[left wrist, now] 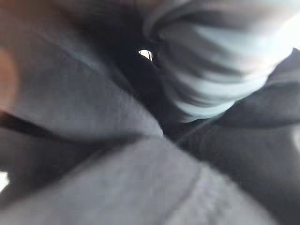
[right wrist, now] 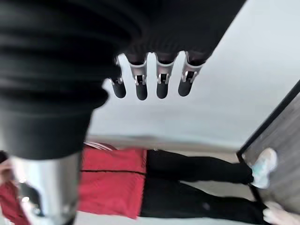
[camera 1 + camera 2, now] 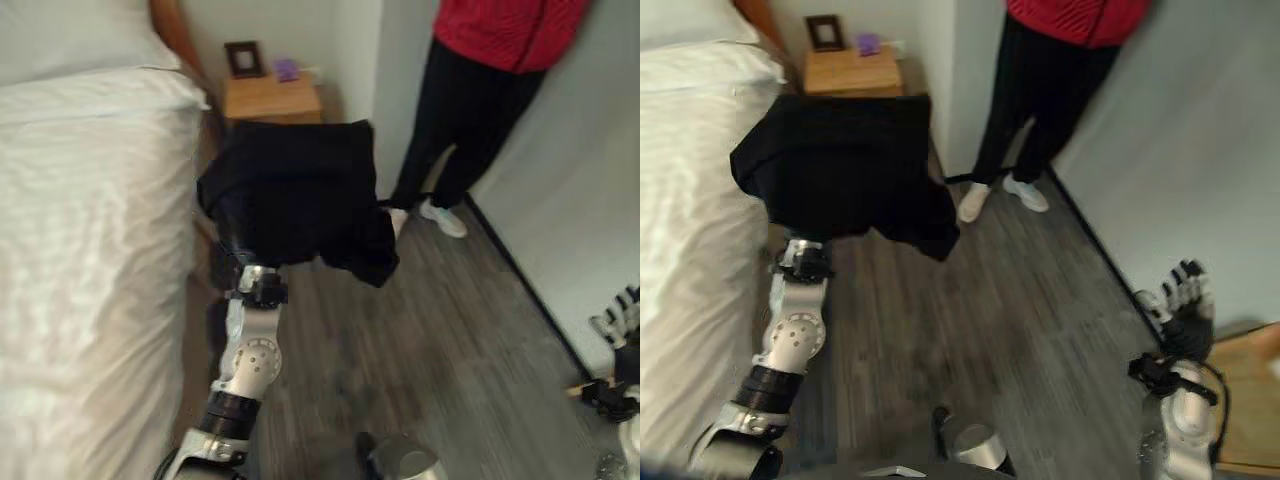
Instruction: Pick up bed clothes into laundry basket.
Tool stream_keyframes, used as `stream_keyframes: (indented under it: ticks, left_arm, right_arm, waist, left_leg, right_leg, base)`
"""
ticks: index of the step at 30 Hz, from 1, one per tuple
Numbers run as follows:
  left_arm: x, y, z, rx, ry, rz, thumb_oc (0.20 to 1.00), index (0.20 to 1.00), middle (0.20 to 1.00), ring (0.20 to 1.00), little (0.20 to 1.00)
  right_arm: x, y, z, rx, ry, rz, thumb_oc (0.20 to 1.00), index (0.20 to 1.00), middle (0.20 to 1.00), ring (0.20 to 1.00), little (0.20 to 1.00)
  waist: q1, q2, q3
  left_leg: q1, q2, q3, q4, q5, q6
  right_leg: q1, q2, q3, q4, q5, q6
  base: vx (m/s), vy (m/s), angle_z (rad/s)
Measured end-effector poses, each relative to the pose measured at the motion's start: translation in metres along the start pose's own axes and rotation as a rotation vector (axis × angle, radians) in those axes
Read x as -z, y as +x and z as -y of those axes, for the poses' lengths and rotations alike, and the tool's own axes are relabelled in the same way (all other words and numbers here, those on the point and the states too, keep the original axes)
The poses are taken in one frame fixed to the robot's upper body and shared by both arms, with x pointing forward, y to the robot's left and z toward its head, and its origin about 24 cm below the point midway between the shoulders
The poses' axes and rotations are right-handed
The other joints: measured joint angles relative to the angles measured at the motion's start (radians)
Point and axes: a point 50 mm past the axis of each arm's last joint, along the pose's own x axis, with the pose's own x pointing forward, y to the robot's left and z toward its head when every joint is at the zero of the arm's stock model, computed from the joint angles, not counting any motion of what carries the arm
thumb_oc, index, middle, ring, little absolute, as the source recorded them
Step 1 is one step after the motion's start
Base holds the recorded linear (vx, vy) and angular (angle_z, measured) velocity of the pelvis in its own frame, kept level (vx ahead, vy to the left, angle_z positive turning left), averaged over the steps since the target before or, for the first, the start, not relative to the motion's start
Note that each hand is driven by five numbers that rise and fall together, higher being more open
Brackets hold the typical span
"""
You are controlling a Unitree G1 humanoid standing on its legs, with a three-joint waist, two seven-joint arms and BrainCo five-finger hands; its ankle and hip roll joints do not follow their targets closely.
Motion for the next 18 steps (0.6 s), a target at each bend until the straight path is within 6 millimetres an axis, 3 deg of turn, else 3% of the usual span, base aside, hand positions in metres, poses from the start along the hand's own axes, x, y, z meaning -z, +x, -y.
stream_keyframes:
  ticks: [1,2,3,4,5,6,7,8,9,10,11,12,13,14,15,16,17,18]
  left_arm:
    - [-0.013,-0.019,-0.023,-0.121,0.046,0.034,0.200,0.200,0.200,0.200,0.200]
    - [-0.027,-0.024,-0.042,-0.206,0.101,0.063,0.200,0.200,0.200,0.200,0.200]
    - [-0.028,-0.008,-0.035,-0.177,0.085,0.118,0.200,0.200,0.200,0.200,0.200]
    - [-0.009,-0.006,-0.022,-0.120,0.071,0.059,0.200,0.200,0.200,0.200,0.200]
    - [-0.001,0.000,-0.014,-0.109,0.027,0.080,0.200,0.200,0.200,0.200,0.200]
    - [0.004,0.010,-0.005,-0.089,-0.004,0.096,0.200,0.200,0.200,0.200,0.200]
    - [-0.002,0.017,-0.001,-0.030,0.060,0.073,0.200,0.200,0.200,0.200,0.200]
    - [-0.007,0.015,-0.006,-0.012,0.160,0.016,0.200,0.200,0.200,0.200,0.200]
    - [0.005,-0.014,-0.021,-0.116,0.154,-0.041,0.200,0.200,0.200,0.200,0.200]
    - [0.001,-0.021,-0.027,-0.155,0.160,-0.029,0.200,0.200,0.200,0.200,0.200]
    - [-0.008,-0.026,-0.034,-0.199,0.167,0.011,0.200,0.200,0.200,0.200,0.200]
    - [-0.014,-0.035,-0.044,-0.292,0.157,0.053,0.200,0.200,0.200,0.200,0.200]
    - [-0.018,-0.037,-0.046,-0.300,0.175,0.047,0.200,0.200,0.200,0.200,0.200]
    - [-0.048,-0.018,-0.042,-0.219,0.273,0.095,0.200,0.200,0.200,0.200,0.200]
    - [-0.052,-0.022,-0.046,-0.231,0.291,0.085,0.200,0.200,0.200,0.200,0.200]
    - [-0.042,-0.028,-0.047,-0.252,0.262,0.063,0.200,0.200,0.200,0.200,0.200]
    - [-0.033,-0.031,-0.047,-0.255,0.242,0.027,0.200,0.200,0.200,0.200,0.200]
    - [-0.023,-0.033,-0.044,-0.251,0.217,-0.005,0.200,0.200,0.200,0.200,0.200]
  right_arm:
    - [0.007,0.006,-0.036,-0.170,0.026,-0.008,1.000,1.000,1.000,1.000,1.000]
    - [0.019,0.013,-0.064,-0.308,0.029,-0.062,1.000,1.000,1.000,1.000,1.000]
    - [-0.015,0.019,-0.032,-0.284,-0.079,0.046,1.000,1.000,1.000,1.000,1.000]
    - [-0.016,0.007,0.005,-0.155,-0.122,-0.004,1.000,1.000,1.000,1.000,1.000]
    - [-0.015,-0.003,0.009,-0.164,-0.135,-0.036,1.000,1.000,1.000,1.000,1.000]
    - [-0.023,-0.009,0.006,-0.186,-0.137,-0.015,1.000,1.000,1.000,1.000,1.000]
    - [-0.013,-0.011,-0.005,-0.173,-0.062,-0.020,1.000,1.000,1.000,1.000,1.000]
    - [-0.003,-0.013,-0.025,-0.232,-0.016,-0.060,1.000,1.000,1.000,1.000,1.000]
    - [0.001,-0.020,-0.026,-0.282,-0.054,-0.104,1.000,1.000,1.000,1.000,1.000]
    - [0.000,-0.016,-0.026,-0.295,-0.070,-0.101,1.000,1.000,1.000,1.000,1.000]
    - [0.001,-0.013,-0.030,-0.293,-0.058,-0.095,1.000,1.000,1.000,1.000,1.000]
    - [0.004,-0.007,-0.036,-0.257,-0.018,-0.079,1.000,1.000,1.000,1.000,1.000]
    - [0.000,-0.001,-0.040,-0.272,-0.022,-0.055,1.000,1.000,1.000,1.000,1.000]
    - [-0.001,0.010,-0.058,-0.299,0.030,-0.019,1.000,1.000,1.000,1.000,1.000]
    - [0.003,0.005,-0.060,-0.297,0.039,-0.043,1.000,1.000,1.000,1.000,1.000]
    - [-0.005,0.000,-0.049,-0.325,-0.017,-0.039,1.000,1.000,1.000,1.000,1.000]
    - [-0.007,-0.007,-0.035,-0.309,-0.046,-0.052,1.000,1.000,1.000,1.000,1.000]
    - [-0.007,-0.013,-0.024,-0.280,-0.068,-0.071,1.000,1.000,1.000,1.000,1.000]
  waist:
    - [0.029,0.018,0.010]
    - [0.066,0.114,0.014]
    - [-0.001,0.227,0.040]
    - [-0.034,0.182,0.012]
    - [-0.091,0.185,0.017]
    - [-0.136,0.213,0.033]
    - [-0.174,0.209,0.038]
    - [-0.119,0.228,0.110]
    - [-0.067,0.301,0.155]
    - [-0.028,0.330,0.167]
    - [-0.002,0.327,0.173]
    - [0.071,0.309,0.168]
    - [0.150,0.300,0.148]
    - [0.200,0.161,0.142]
    - [0.231,0.118,0.122]
    - [0.217,0.186,0.093]
    - [0.190,0.183,0.083]
    - [0.154,0.176,0.082]
  left_leg:
    - [-0.002,-0.282,-0.300,-0.073,-0.221,0.063]
    - [0.083,-0.404,-0.583,-0.437,-0.299,0.189]
    - [0.051,-0.354,-0.628,-0.727,-0.245,0.116]
    - [0.073,-0.423,-0.544,-0.649,-0.334,0.127]
    - [0.153,-0.432,-0.393,-0.706,-0.408,0.182]
    - [0.165,-0.412,-0.255,-0.813,-0.423,0.233]
    - [0.137,-0.414,-0.156,-0.895,-0.325,0.239]
    - [0.147,-0.383,-0.098,-0.962,-0.262,0.263]
    - [0.199,-0.357,-0.005,-1.042,-0.227,0.276]
    - [0.185,-0.336,0.050,-1.055,-0.213,0.283]
    - [0.182,-0.328,0.094,-1.067,-0.204,0.282]
    - [0.189,-0.316,0.156,-1.094,-0.191,0.259]
    - [0.163,-0.290,0.196,-1.144,-0.162,0.188]
    - [0.049,-0.230,0.275,-0.914,-0.229,0.201]
    - [0.067,-0.202,0.262,-0.781,-0.284,0.213]
    - [0.151,-0.169,0.145,-0.878,-0.286,0.121]
    - [0.192,-0.207,0.062,-1.010,-0.290,0.111]
    - [0.205,-0.210,0.049,-1.067,-0.263,0.081]
  right_leg:
    - [0.038,0.064,0.134,-0.053,0.130,0.165]
    - [0.023,0.140,0.274,0.045,0.158,0.245]
    - [0.078,0.053,0.305,0.014,-0.066,0.137]
    - [0.017,-0.056,0.360,0.029,-0.059,0.177]
    - [-0.019,-0.102,0.421,0.028,-0.030,0.233]
    - [-0.075,-0.114,0.415,0.036,-0.002,0.279]
    - [-0.151,-0.155,0.370,-0.020,0.130,0.304]
    - [-0.177,-0.184,-0.121,-0.069,0.269,0.218]
    - [-0.106,-0.242,-0.390,0.204,0.029,0.121]
    - [-0.088,-0.264,-0.423,0.350,-0.052,0.131]
    - [-0.065,-0.329,-0.514,0.492,-0.102,0.131]
    - [0.005,-0.423,-0.636,0.609,-0.134,0.121]
    - [0.095,-0.390,-0.617,0.529,-0.157,0.146]
    - [0.176,-0.307,-0.714,0.028,-0.175,0.115]
    - [0.161,-0.296,-0.688,0.010,-0.120,0.147]
    - [0.152,-0.174,-0.583,-0.011,-0.119,0.160]
    - [0.157,-0.100,-0.488,-0.026,-0.137,0.078]
    - [0.166,-0.073,-0.452,-0.055,-0.137,0.050]
  base:
    - [0.31,0.438,-6.49]
    - [0.20,0.381,-5.62]
    - [0.02,0.863,-5.43]
    - [-0.22,0.946,-4.10]
    - [-0.50,0.976,-2.85]
    - [-0.53,0.560,-1.68]
    - [-0.52,0.485,-2.39]
    - [-0.43,0.416,-3.23]
    - [-0.46,0.387,-3.31]
    - [-0.37,0.258,-2.03]
    - [-0.26,0.068,-1.76]
    - [-0.14,-0.179,-2.09]
    - [-0.26,-0.482,-2.11]
    - [-0.28,-0.590,-1.94]
    - [-0.20,-0.494,-1.08]
    - [-0.03,-0.199,-0.32]
    - [0.01,-0.130,0.80]
    - [-0.14,-0.094,1.24]
